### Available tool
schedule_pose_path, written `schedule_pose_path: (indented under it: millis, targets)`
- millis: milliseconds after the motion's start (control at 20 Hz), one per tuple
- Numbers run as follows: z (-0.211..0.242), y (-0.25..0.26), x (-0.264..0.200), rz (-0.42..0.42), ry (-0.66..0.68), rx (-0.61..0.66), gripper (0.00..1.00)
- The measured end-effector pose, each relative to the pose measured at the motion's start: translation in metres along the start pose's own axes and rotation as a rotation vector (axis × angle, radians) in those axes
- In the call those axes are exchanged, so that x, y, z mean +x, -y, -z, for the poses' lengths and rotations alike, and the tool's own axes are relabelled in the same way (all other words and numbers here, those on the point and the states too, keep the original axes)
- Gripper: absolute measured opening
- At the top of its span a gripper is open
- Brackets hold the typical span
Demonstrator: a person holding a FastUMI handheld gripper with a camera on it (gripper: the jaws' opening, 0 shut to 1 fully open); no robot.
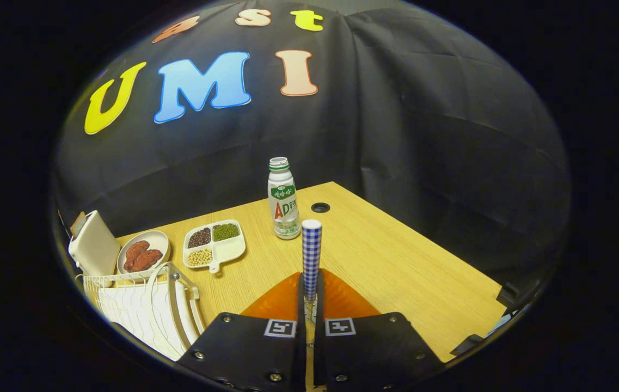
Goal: Take the plate from the dish rack, then take the spoon from the basket and place it into the plate.
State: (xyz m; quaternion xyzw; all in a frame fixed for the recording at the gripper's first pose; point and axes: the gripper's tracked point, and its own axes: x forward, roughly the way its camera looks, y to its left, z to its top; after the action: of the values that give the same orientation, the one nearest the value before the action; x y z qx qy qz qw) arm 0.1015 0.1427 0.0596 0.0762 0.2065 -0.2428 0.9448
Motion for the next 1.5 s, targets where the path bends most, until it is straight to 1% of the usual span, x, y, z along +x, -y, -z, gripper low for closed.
schedule_pose_path:
  millis: [200,400,550,700,850,1200,1350,1500]
  targets:
    - [-0.023,0.001,-0.021,0.013,0.057,-0.046,0.05]
    - [-0.049,-0.001,-0.052,0.018,0.125,-0.090,0.05]
    - [-0.065,-0.014,-0.085,-0.006,0.176,-0.104,0.05]
    - [-0.067,-0.030,-0.116,-0.030,0.201,-0.129,0.05]
    - [-0.054,-0.050,-0.144,-0.068,0.193,-0.171,0.05]
    - [-0.003,-0.106,-0.214,-0.250,0.158,-0.240,0.05]
    - [0.023,-0.125,-0.235,-0.319,0.140,-0.278,0.05]
    - [0.049,-0.137,-0.251,-0.366,0.123,-0.331,0.05]
